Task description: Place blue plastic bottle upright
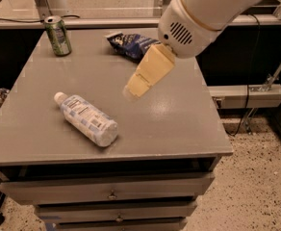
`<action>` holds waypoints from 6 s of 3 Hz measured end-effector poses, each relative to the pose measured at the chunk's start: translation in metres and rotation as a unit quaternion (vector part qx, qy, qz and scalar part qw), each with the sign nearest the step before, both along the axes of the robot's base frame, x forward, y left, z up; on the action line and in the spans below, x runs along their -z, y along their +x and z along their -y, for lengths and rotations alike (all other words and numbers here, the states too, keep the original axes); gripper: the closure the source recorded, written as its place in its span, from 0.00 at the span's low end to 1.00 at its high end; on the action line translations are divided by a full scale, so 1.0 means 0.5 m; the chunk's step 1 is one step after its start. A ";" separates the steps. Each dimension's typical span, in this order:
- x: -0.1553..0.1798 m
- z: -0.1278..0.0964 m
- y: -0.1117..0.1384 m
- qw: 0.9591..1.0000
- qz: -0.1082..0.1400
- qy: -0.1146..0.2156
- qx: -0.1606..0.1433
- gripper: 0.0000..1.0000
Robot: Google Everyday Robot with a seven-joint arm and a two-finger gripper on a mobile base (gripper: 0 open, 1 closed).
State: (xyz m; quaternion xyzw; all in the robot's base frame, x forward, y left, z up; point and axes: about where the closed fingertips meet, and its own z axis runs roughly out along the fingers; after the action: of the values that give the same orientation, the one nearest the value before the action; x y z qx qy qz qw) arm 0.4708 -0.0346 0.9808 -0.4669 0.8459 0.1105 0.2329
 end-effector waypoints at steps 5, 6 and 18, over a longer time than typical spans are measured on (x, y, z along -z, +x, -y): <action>0.119 -0.322 0.078 0.995 -0.025 0.070 0.067 0.00; 0.157 -0.356 0.085 0.994 -0.030 0.062 0.083 0.00; -0.109 -0.247 0.194 0.884 0.100 0.455 -0.029 1.00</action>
Offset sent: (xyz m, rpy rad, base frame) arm 0.0461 0.1027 -0.0231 0.1477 0.0244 -0.0706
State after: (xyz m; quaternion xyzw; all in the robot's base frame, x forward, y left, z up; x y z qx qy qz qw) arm 0.5678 0.0892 1.0351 -0.3421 0.6611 0.4432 0.4996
